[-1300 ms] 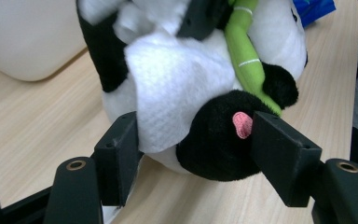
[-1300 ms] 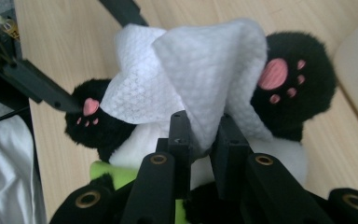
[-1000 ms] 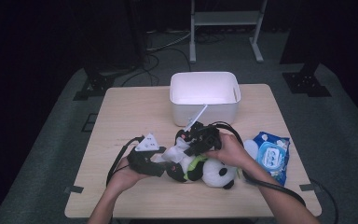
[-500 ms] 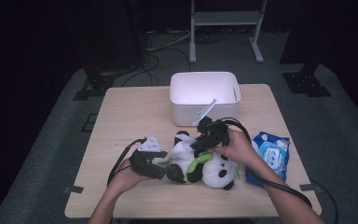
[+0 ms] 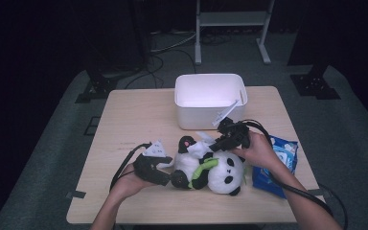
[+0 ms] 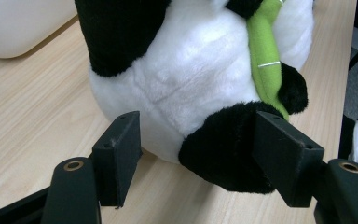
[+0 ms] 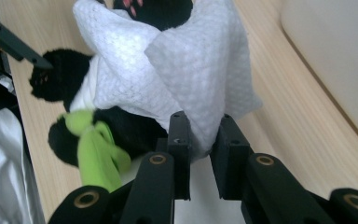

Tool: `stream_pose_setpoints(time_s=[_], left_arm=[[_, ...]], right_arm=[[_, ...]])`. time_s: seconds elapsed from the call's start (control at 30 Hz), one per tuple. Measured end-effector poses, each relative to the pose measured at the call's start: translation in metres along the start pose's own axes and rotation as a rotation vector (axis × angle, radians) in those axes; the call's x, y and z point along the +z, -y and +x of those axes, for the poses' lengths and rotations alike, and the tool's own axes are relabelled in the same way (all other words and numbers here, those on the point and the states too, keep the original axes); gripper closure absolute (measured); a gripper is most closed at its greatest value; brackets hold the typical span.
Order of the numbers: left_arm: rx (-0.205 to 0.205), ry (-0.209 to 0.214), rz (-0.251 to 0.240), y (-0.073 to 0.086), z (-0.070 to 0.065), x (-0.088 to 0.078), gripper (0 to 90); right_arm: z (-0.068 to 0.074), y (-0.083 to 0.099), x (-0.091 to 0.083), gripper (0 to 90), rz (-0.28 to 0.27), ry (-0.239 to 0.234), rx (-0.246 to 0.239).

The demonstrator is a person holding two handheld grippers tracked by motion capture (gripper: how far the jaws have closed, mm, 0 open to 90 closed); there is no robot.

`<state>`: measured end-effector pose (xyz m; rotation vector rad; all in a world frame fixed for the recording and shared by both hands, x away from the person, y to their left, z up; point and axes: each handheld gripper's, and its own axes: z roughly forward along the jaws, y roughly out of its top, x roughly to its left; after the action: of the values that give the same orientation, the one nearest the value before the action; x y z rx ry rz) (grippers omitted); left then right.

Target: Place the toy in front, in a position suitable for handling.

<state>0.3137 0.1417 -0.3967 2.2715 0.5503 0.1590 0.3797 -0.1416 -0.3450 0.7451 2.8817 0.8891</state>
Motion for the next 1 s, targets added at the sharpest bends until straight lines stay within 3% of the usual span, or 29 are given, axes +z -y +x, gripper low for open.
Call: stream_pose_setpoints(time_s=[0.13, 0.5, 0.7, 1.0], left_arm=[[-0.003, -0.003, -0.001, -0.001, -0.002, 0.001, 32.3], [0.003, 0.028, 0.007, 0.001, -0.003, 0.006, 30.1], [0.002, 0.025, 0.005, 0.0, -0.004, 0.006, 30.2], [0.0, 0.017, -0.005, 0.0, -0.004, 0.005, 30.3]], right_arm=[[0.001, 0.006, 0.001, 77.7, -0.006, -0.01, 0.004], [0.007, -0.005, 0.011, 77.3, -0.016, -0.017, -0.024], [0.005, 0.001, 0.003, 77.3, -0.016, -0.015, -0.02], [-0.002, 0.027, -0.02, 77.3, -0.05, 0.004, 0.036]])
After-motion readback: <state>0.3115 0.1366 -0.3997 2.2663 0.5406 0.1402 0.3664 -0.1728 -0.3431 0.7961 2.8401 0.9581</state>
